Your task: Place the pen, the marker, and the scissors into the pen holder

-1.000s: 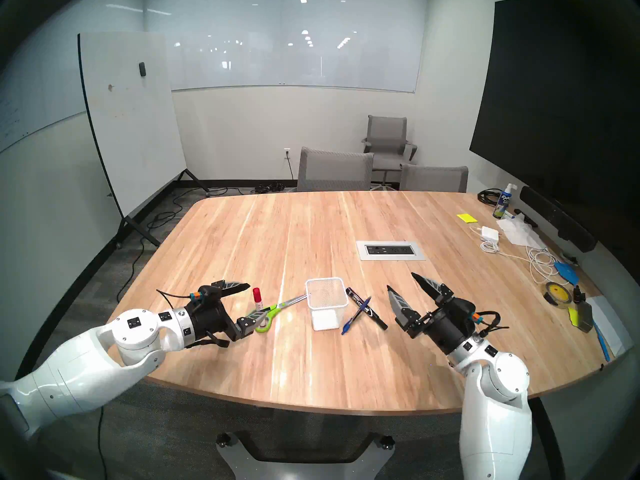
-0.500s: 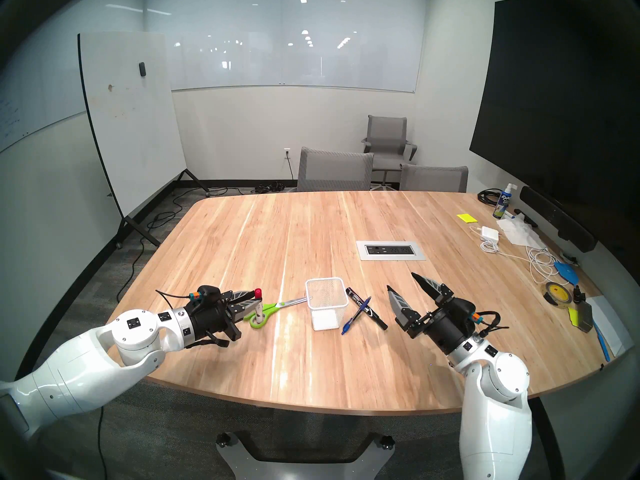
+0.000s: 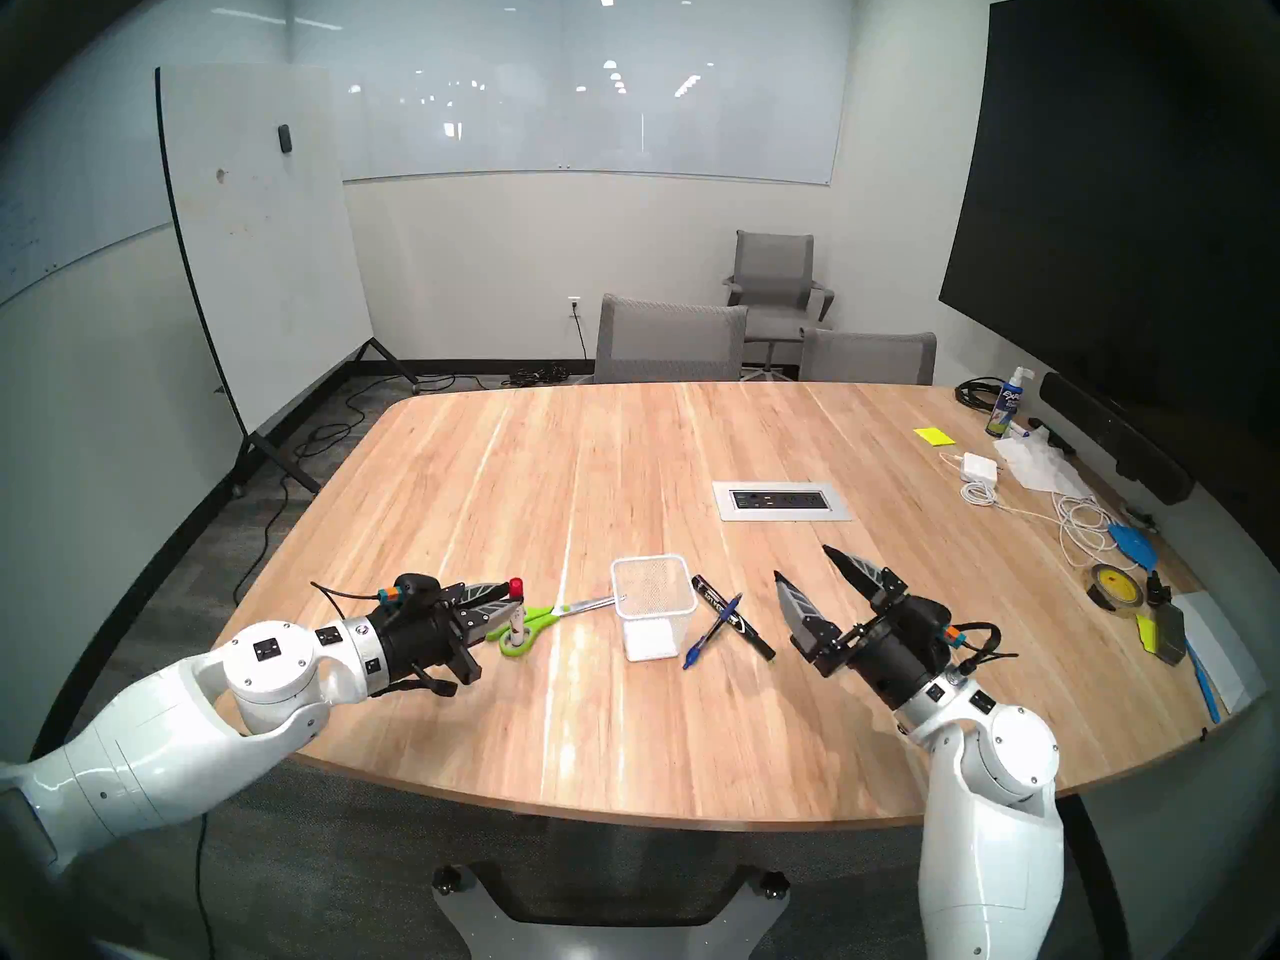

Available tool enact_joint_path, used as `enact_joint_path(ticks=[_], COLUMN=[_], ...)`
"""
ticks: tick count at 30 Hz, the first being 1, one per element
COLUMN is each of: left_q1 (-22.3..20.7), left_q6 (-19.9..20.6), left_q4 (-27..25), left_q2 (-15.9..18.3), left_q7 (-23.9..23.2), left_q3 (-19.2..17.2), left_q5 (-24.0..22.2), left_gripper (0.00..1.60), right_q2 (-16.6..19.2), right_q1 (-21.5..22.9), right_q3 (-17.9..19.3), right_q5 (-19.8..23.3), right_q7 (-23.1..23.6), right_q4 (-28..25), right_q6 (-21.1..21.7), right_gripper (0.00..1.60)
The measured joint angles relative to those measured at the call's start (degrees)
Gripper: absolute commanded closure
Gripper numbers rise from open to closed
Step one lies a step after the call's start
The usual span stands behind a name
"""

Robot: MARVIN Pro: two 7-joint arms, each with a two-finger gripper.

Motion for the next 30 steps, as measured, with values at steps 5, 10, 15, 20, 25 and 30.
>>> enact_joint_path(ticks=[5, 10, 15, 20, 25, 30], left_q1=[0.25, 0.55, 0.8, 0.81, 0.66, 0.45], left_q6=[-0.16, -0.27, -0.28, -0.27, -0.16, 0.21], left_q4=[-0.09, -0.18, -0.68, -1.02, -2.27, -4.04], left_q2=[0.06, 0.1, 0.27, 0.33, 0.44, 0.61], left_q7=[0.5, 1.13, 1.78, 2.16, 2.6, 3.18], left_q3=[-0.12, -0.37, -0.99, -1.53, -2.07, -2.47], left_q5=[-0.27, -1.28, -2.54, -3.84, -5.04, -6.14], left_gripper=[1.6, 1.6, 1.6, 1.6, 1.6, 1.6], right_q2=[-0.03, -0.06, -0.09, -0.13, -0.16, -0.19], right_q1=[0.01, 0.03, 0.05, 0.07, 0.09, 0.11], right_q3=[0.03, 0.06, 0.08, 0.12, 0.14, 0.17], right_q5=[-0.03, -0.06, -0.08, -0.11, -0.13, -0.16], right_q7=[0.03, 0.06, 0.09, 0.13, 0.17, 0.2], right_q4=[0.0, 0.0, 0.0, 0.0, 0.01, 0.01], right_q6=[0.01, 0.02, 0.02, 0.03, 0.03, 0.04], right_gripper=[0.0, 0.0, 0.0, 0.0, 0.0, 0.0])
